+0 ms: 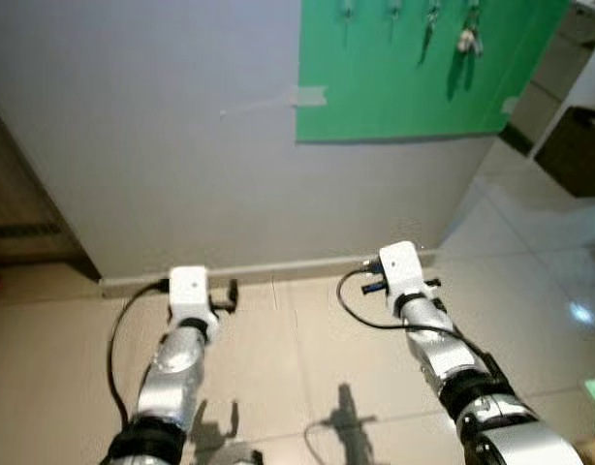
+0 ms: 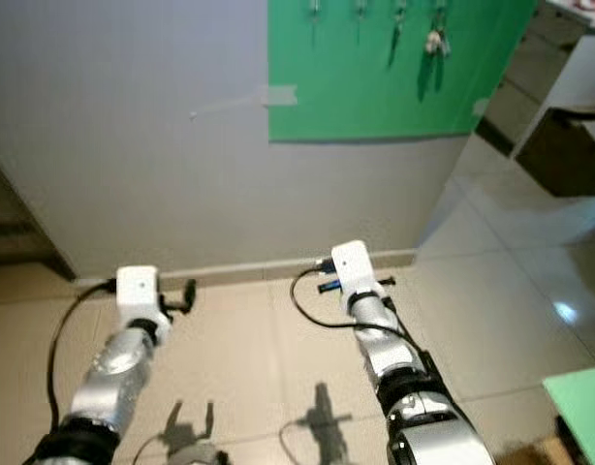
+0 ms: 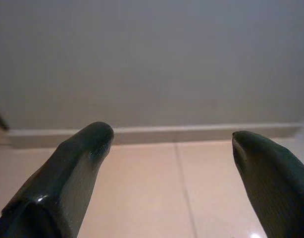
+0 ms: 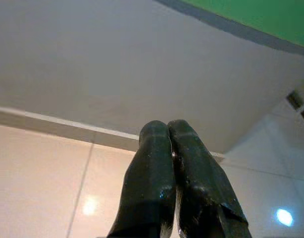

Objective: Hang keys on a hook

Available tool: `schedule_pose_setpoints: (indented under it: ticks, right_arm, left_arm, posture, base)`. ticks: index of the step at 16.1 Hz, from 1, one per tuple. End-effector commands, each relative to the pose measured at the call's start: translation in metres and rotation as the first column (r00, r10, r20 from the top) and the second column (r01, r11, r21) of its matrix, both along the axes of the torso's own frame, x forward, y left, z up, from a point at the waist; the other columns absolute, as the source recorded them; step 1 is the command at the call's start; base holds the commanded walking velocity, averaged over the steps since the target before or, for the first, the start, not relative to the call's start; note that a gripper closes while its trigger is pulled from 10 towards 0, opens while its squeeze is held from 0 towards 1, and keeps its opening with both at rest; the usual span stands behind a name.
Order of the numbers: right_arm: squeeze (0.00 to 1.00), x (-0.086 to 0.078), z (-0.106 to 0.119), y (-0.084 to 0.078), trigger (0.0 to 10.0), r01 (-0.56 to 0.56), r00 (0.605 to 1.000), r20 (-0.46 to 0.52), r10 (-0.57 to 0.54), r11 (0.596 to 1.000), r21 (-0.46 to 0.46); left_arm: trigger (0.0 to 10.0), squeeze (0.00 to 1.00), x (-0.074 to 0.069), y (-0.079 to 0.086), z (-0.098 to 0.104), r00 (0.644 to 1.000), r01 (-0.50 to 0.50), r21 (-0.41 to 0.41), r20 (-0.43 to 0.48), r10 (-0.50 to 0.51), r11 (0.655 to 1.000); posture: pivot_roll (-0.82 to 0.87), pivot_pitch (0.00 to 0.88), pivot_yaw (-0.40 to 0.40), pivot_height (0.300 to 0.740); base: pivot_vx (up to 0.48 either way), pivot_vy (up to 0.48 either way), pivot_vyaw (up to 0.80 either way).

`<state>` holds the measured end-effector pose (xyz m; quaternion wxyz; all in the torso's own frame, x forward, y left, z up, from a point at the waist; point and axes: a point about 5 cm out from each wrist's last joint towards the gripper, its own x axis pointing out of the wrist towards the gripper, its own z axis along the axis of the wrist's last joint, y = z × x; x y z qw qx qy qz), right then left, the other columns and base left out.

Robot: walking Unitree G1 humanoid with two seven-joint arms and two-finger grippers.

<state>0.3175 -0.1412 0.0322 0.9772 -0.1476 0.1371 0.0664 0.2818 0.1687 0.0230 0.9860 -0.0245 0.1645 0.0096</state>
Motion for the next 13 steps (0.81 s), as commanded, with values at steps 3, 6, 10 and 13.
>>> schedule_pose_setpoints:
  ticks: [3,6,10,13]
  right_arm:
    - [0.0,-0.01,0.015,-0.019,0.0,0.043,0.991,0.125,-0.049,0.998,0.051]
    - [0.0,-0.034,0.025,-0.026,0.0,0.051,0.979,0.195,-0.065,0.996,0.076]
    - [0.0,-0.045,0.038,-0.032,0.0,0.024,0.973,0.226,-0.033,0.999,0.043]
    - [0.0,-0.039,0.04,-0.029,0.0,0.034,0.974,0.224,-0.041,0.999,0.034]
  left_arm:
    - [10.0,0.0,-0.003,0.014,0.029,0.987,-0.048,-0.013,0.153,0.049,0.999]
    - [10.0,0.0,-0.029,0.026,0.044,0.977,-0.059,-0.011,0.206,0.06,0.998]
    - [10.0,0.0,-0.034,0.013,0.041,0.983,-0.007,-0.015,0.181,0.009,1.0]
    - [10.0,0.0,-0.029,0.011,0.042,0.985,-0.007,0.013,0.172,0.005,1.0]
  posture:
    - [-0.11,0.0,-0.012,0.723]
    - [-0.11,0.0,-0.004,0.723]
    - [-0.13,0.0,0.003,0.723]
    - [-0.13,0.0,0.008,0.723]
  base:
    - [0.0,0.0,0.0]
    - [0.0,0.0,0.0]
    - [0.0,0.0,0.0]
    - [0.0,0.0,0.0]
